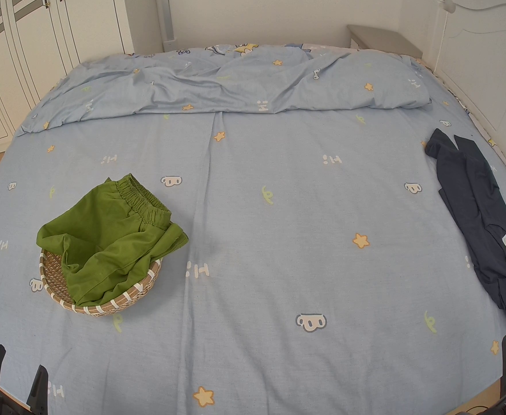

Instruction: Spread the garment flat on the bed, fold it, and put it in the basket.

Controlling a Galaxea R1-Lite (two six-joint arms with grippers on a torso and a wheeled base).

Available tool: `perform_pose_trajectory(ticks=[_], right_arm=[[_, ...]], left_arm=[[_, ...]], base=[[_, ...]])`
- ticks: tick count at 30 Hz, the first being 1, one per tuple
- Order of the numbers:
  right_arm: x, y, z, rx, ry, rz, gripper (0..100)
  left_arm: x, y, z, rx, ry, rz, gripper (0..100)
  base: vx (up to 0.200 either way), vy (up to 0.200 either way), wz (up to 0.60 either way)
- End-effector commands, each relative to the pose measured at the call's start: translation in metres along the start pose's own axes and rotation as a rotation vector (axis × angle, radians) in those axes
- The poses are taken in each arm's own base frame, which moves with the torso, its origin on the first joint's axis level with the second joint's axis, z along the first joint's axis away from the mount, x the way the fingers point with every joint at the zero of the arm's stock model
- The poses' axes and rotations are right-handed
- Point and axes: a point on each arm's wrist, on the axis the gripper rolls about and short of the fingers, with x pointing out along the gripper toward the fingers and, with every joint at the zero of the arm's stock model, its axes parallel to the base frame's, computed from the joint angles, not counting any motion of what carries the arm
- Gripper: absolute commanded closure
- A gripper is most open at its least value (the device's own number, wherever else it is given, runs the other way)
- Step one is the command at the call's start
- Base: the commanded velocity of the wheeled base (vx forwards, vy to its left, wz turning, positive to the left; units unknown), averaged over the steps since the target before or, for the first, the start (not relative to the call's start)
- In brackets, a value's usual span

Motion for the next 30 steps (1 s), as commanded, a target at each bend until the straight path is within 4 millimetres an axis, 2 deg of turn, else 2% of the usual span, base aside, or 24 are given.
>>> perform_pose_trajectory(ticks=[1,6,13,15,16,19,30], right_arm=[[-0.0011,-0.0021,-0.0005,0.02,-0.023,-0.088,0],[0.0008,-0.002,0.0007,-0.035,-0.078,-0.087,0],[0.001,-0.0013,-0.0008,-0.002,-0.065,-0.06,0],[0.0011,0.0018,-0.0058,0.018,-0.017,0.083,0],[0.0012,0.0021,-0.0081,0.018,0.007,0.101,0],[0.0014,0.0013,-0.0072,0.022,0.004,0.057,0],[0.0014,0.0014,-0.0067,0.018,-0.005,0.066,0]], left_arm=[[0.0003,-0.0001,-0.0052,-0.003,0.005,0.001,0],[0.0003,0.0,-0.0052,-0.003,0.005,-0.001,0],[0.0002,0.0,-0.0048,-0.003,0.003,0.001,0],[0.0003,0.0,-0.0052,-0.003,0.005,-0.001,0],[0.0002,0.0,-0.0048,-0.003,0.003,-0.001,0],[0.0002,0.0,-0.0048,-0.003,0.003,0.001,0],[0.0002,0.0,-0.0048,-0.003,0.003,-0.001,0]], base=[[0.0,0.0,0.0],[0.0,0.0,0.0],[0.0,0.0,0.0],[0.0,0.0,0.0],[0.0,0.0,0.0],[0.0,0.0,0.0],[0.0,0.0,0.0]])
